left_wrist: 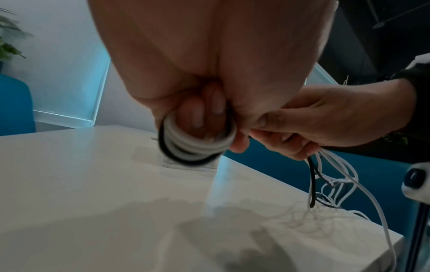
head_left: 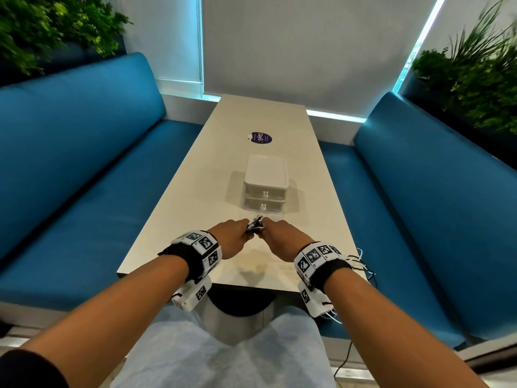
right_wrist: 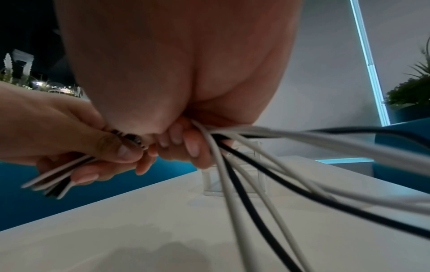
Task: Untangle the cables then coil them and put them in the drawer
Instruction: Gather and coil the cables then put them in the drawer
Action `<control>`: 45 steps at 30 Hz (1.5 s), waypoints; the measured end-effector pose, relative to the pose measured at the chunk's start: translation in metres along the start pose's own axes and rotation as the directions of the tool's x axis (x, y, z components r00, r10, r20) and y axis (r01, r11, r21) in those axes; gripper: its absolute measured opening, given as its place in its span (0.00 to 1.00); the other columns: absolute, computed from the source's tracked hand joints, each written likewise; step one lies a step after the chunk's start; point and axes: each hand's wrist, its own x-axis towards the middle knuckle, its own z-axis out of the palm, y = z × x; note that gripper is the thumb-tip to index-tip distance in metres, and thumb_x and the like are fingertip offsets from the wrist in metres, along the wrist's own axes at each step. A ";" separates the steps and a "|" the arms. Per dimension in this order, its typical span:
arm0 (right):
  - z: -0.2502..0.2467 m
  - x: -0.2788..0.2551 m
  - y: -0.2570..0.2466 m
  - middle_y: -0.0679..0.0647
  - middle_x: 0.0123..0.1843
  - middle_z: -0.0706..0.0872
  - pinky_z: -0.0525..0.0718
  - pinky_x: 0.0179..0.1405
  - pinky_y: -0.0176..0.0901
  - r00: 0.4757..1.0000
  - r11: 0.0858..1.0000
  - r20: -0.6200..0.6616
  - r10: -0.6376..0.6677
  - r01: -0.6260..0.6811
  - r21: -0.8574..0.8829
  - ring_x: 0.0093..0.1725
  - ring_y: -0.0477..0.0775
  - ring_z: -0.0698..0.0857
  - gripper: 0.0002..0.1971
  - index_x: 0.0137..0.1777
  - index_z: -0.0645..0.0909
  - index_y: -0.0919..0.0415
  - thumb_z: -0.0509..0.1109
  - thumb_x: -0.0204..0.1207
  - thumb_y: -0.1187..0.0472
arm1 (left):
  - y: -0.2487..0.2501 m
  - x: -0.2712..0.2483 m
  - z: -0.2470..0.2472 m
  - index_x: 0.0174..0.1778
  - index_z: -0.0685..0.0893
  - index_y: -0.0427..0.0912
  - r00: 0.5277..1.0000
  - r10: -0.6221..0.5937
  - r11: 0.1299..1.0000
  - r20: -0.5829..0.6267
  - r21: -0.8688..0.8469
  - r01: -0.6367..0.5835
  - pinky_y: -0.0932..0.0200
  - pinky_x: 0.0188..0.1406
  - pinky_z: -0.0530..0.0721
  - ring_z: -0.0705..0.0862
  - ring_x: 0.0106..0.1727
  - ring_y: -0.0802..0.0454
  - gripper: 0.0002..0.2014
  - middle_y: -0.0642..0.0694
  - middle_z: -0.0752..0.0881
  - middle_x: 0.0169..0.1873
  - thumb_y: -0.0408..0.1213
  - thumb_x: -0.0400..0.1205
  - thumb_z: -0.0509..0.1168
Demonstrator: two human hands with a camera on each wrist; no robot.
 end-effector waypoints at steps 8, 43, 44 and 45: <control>0.011 0.000 0.001 0.65 0.55 0.84 0.82 0.49 0.55 1.000 0.996 -0.025 0.005 -0.003 0.088 0.50 0.66 0.83 0.14 0.65 0.72 0.62 0.57 0.87 0.53 | 0.005 -0.002 -0.006 0.57 0.75 0.43 1.000 0.025 0.987 0.009 0.158 -0.026 0.50 0.47 0.79 0.82 0.50 0.41 0.06 0.39 0.84 0.53 0.37 0.87 0.55; 0.003 -0.004 0.006 0.64 0.45 0.83 0.82 0.48 0.61 0.993 0.994 -0.109 0.047 -0.036 0.100 0.44 0.68 0.82 0.16 0.54 0.72 0.59 0.49 0.89 0.49 | -0.027 0.007 -0.017 0.46 0.78 0.40 0.958 -0.188 0.971 -0.216 -0.187 0.148 0.53 0.33 0.74 0.80 0.35 0.42 0.24 0.40 0.84 0.38 0.60 0.86 0.53; 0.005 -0.004 0.004 0.64 0.45 0.83 0.82 0.47 0.61 0.993 0.994 -0.108 0.045 -0.033 0.106 0.43 0.67 0.82 0.16 0.53 0.72 0.59 0.48 0.89 0.48 | -0.025 0.006 -0.012 0.47 0.77 0.39 0.961 -0.195 0.956 -0.198 -0.256 0.141 0.55 0.30 0.73 0.79 0.31 0.44 0.26 0.43 0.82 0.33 0.62 0.85 0.53; 0.006 -0.004 0.002 0.63 0.45 0.84 0.82 0.47 0.60 0.993 0.993 -0.107 0.044 -0.032 0.113 0.42 0.67 0.82 0.16 0.53 0.71 0.59 0.48 0.88 0.48 | -0.022 0.004 -0.008 0.49 0.77 0.40 0.965 -0.195 0.934 -0.175 -0.333 0.128 0.57 0.27 0.74 0.76 0.27 0.45 0.27 0.46 0.78 0.29 0.65 0.83 0.53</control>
